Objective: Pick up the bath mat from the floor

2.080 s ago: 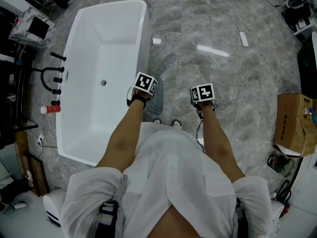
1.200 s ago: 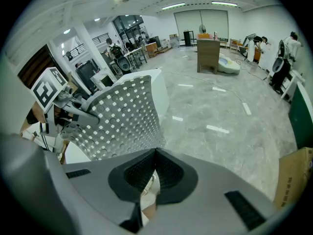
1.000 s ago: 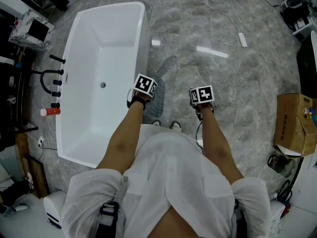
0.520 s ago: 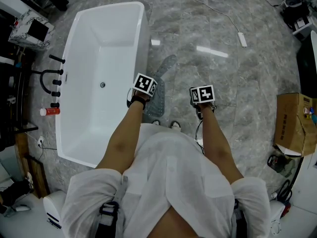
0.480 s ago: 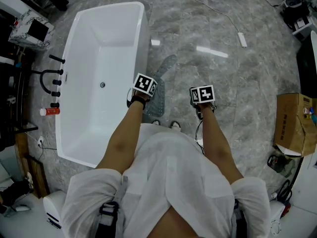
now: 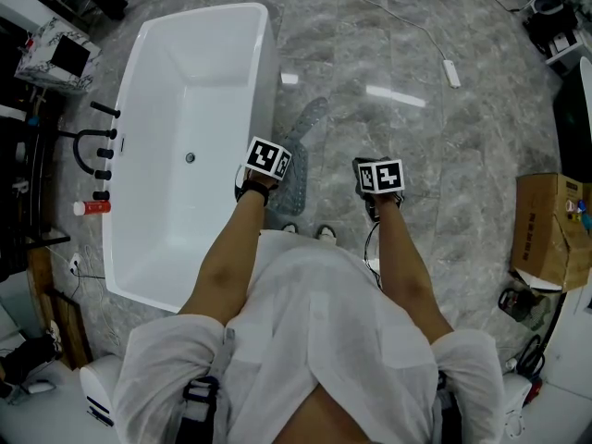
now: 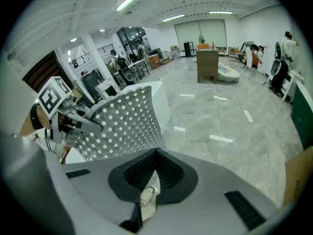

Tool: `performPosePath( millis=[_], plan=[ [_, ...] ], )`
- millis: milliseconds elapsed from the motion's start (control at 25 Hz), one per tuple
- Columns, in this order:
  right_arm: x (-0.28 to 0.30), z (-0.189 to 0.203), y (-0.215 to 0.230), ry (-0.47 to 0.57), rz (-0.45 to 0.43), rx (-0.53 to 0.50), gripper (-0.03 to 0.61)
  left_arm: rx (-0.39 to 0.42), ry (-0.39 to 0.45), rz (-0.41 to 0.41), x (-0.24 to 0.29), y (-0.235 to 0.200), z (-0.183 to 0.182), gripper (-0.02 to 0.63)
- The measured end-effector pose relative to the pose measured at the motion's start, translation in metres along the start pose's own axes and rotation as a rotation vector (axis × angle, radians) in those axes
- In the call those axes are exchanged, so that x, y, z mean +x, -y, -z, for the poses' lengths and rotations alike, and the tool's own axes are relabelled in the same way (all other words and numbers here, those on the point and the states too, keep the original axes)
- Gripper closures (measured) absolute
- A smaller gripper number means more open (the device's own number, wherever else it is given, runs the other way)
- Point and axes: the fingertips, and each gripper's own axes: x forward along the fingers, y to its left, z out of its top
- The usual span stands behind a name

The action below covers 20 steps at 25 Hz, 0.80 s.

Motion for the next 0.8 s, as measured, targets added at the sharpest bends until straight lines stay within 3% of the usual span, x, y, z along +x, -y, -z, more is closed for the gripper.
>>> performPosePath(
  millis=[120, 240, 480, 640, 800],
  plan=[
    [-0.016, -0.028, -0.010, 0.156, -0.057, -0.026, 0.552, 0.019, 0.076, 0.015, -0.012, 0.004, -0.014, 0.588],
    [-0.044, -0.066, -0.022, 0.381, -0.100, -0.070, 0.552, 0.052, 0.174, 0.033, -0.030, 0.011, -0.031, 0.588],
    [-0.108, -0.127, -0.043, 0.740, -0.069, -0.251, 0.551, 0.174, 0.412, 0.016, -0.068, 0.023, -0.069, 0.589],
    [-0.149, -0.152, -0.055, 0.888, -0.042, -0.316, 0.549, 0.295, 0.633, 0.007, -0.112, 0.043, -0.102, 0.589],
    [-0.179, -0.166, -0.065, 0.972, -0.005, -0.389, 0.549, 0.422, 0.831, -0.020, -0.162, 0.067, -0.130, 0.589]
  ],
)
